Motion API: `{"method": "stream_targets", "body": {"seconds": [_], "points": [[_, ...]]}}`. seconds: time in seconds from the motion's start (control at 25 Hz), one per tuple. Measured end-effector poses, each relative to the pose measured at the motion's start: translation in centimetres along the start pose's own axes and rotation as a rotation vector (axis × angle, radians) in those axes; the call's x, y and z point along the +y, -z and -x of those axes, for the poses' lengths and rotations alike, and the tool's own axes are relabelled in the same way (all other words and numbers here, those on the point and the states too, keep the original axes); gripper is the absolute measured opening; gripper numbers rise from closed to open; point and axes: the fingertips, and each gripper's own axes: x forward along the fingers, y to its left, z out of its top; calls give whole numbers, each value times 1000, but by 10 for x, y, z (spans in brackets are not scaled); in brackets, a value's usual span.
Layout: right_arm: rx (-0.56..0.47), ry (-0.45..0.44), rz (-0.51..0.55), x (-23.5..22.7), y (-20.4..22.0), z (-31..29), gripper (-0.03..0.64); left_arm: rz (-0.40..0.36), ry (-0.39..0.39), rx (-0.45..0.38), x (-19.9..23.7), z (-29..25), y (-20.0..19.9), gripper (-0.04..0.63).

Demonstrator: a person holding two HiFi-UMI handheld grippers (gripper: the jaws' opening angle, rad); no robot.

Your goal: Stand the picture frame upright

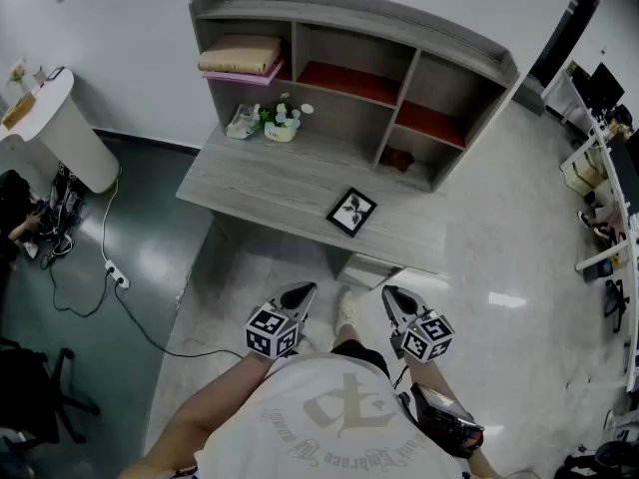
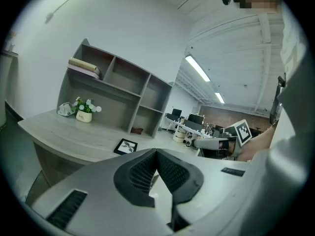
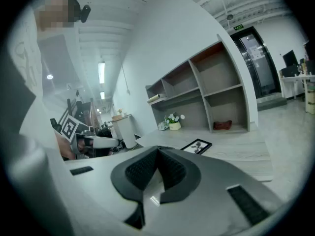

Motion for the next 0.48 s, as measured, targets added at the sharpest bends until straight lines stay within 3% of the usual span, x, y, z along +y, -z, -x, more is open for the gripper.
{"method": "stream_targets", "body": {"seconds": [0.48], "points": [[37,-42,29,33,5,-7,3,34,-49,-19,12,28,2,3]]}}
